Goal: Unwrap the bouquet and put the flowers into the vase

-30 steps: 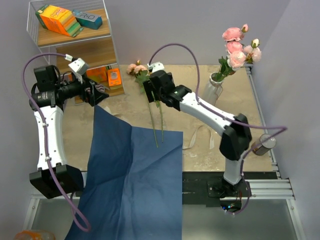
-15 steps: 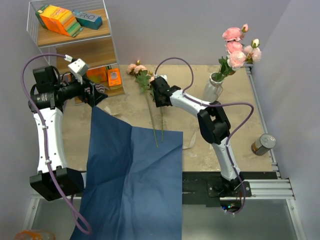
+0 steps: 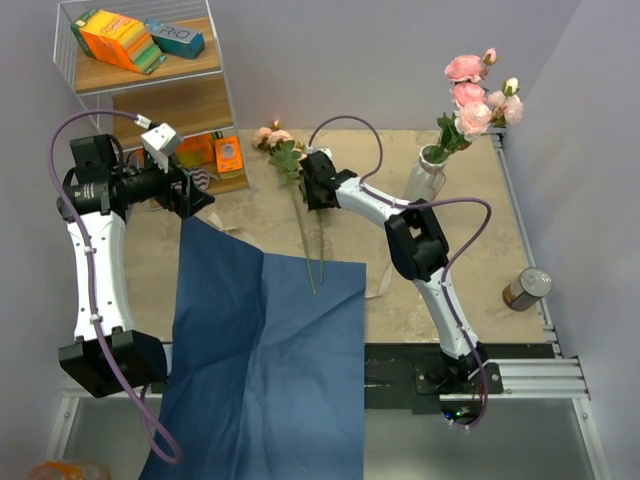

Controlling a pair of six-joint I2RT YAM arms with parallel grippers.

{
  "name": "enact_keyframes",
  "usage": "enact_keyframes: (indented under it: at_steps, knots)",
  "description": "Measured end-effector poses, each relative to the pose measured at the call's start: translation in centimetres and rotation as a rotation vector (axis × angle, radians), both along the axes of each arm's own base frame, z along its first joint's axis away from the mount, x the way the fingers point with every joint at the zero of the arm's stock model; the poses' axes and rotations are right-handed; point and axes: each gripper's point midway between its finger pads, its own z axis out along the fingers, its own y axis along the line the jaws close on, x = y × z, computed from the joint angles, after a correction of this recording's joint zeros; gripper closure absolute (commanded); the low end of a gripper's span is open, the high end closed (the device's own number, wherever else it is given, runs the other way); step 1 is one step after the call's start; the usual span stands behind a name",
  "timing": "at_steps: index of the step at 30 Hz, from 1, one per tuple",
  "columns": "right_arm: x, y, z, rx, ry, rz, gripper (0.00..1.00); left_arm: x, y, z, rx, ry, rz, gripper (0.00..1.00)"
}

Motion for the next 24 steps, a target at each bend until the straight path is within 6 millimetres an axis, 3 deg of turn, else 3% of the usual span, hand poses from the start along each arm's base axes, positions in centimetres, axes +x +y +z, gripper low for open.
enact_keyframes:
  at_steps: [5, 9, 18, 20, 22, 24]
  knots:
    - [0.7, 0.6, -0.1, 0.007, -0.007, 0.002, 0.69, -0.2, 0.1, -0.3, 0.012, 0.006, -0.002, 0.01]
    - [0.9, 0.8, 0.0, 0.010, -0.011, 0.006, 1.00, -0.4, 0.1, -0.4, 0.021, 0.013, 0.001, 0.01]
    - [0.4, -0.2, 0.8, -0.003, -0.033, -0.007, 1.00, -0.7, 0.3, -0.1, 0.040, -0.002, 0.009, 0.01]
    - [0.1, -0.9, 1.9, -0.019, -0.045, -0.019, 1.00, -0.8, 0.3, 0.0, 0.040, -0.004, 0.009, 0.01]
    - [-0.1, -1.5, 4.5, -0.015, -0.075, -0.031, 1.00, -0.8, 0.2, 0.0, 0.039, -0.004, 0.009, 0.01]
    - [0.0, -2.1, 8.8, 0.015, -0.140, -0.042, 1.00, -0.9, 0.2, 0.1, 0.038, -0.006, 0.008, 0.01]
